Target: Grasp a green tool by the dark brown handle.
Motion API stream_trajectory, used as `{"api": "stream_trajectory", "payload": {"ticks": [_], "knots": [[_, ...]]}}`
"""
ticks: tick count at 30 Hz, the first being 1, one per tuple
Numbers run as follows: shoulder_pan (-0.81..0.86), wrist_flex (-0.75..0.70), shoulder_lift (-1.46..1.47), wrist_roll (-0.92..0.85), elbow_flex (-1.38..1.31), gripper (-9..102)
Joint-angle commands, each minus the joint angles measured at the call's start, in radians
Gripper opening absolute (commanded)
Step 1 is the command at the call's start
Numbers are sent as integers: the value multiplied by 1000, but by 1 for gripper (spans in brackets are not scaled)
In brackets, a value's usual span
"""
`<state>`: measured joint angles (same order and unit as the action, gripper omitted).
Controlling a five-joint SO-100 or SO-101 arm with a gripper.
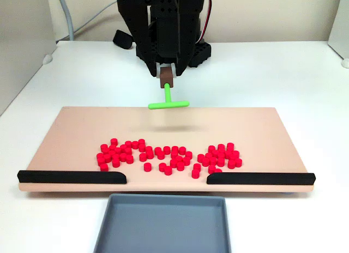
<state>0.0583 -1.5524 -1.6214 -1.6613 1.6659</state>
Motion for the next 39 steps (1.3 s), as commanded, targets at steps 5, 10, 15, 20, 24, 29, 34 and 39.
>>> {"api": "stream_trajectory", "payload": {"ticks": [5, 10, 15, 20, 24, 29, 34, 39], "knots": [[20, -2, -49, -26, -17, 0], [32, -2, -44, -3, -15, 0], [34, -2, -43, 11, -20, 0], [29, 0, -48, 51, -29, 0], [9, 0, -69, 129, -17, 0], [-8, 3, -81, 147, -17, 0], [-12, 9, -66, 146, -17, 0], [-15, 9, -63, 144, -23, 0]]}}
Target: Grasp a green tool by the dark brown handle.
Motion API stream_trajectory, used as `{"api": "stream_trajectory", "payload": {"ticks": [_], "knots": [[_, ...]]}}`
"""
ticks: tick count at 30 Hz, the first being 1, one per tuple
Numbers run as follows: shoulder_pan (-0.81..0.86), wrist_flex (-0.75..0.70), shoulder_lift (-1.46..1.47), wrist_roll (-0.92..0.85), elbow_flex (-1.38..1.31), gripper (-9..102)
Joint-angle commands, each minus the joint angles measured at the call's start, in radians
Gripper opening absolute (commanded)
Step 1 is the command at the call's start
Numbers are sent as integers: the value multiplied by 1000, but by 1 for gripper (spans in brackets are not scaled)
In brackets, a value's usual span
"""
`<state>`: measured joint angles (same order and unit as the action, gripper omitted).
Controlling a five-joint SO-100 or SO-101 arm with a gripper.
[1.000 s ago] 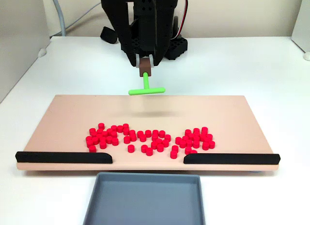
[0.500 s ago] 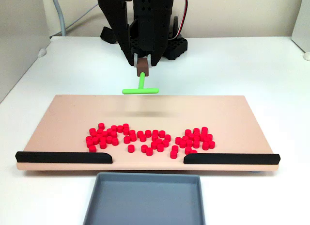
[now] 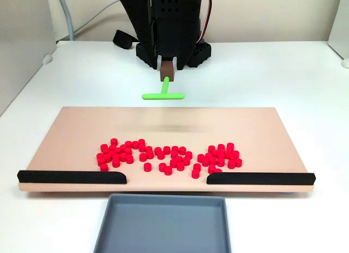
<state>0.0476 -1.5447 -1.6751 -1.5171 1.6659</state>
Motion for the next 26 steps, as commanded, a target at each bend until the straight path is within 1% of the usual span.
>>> {"api": "stream_trajectory", "payload": {"ticks": [1, 26], "knots": [[-5, 2, -8, 0, -25, 0], [3, 3, 14, -15, -31, 0]]}}
